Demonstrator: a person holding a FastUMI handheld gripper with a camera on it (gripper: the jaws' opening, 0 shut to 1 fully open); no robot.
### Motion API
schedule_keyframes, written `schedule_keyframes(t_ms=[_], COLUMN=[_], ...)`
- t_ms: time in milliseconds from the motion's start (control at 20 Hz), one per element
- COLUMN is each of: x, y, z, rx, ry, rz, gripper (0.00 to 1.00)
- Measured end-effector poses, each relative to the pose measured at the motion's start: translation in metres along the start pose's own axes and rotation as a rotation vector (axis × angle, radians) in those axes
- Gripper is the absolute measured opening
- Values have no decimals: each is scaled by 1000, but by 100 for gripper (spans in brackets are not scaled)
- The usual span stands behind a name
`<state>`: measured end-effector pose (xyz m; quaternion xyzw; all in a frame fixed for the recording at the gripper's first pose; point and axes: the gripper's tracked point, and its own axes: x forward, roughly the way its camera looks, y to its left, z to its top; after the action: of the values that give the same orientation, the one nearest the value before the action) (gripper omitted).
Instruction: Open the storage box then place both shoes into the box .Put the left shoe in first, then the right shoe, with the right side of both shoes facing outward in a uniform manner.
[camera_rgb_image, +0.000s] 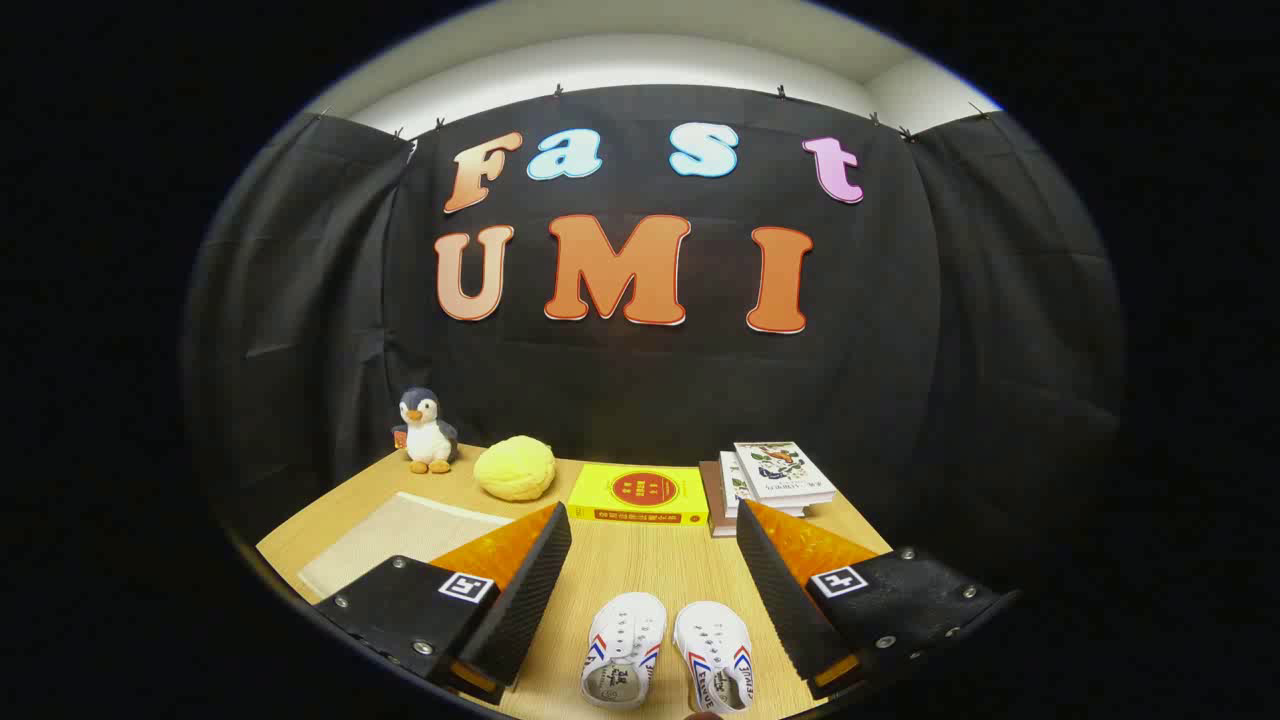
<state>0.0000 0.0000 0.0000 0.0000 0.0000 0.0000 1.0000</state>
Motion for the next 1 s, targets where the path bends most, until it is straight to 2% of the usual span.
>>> schedule_keyframes(t_ms=[1000], x=[-2], y=[-9], z=[-8], rx=[18], ry=[21], rz=[21], gripper=[99])
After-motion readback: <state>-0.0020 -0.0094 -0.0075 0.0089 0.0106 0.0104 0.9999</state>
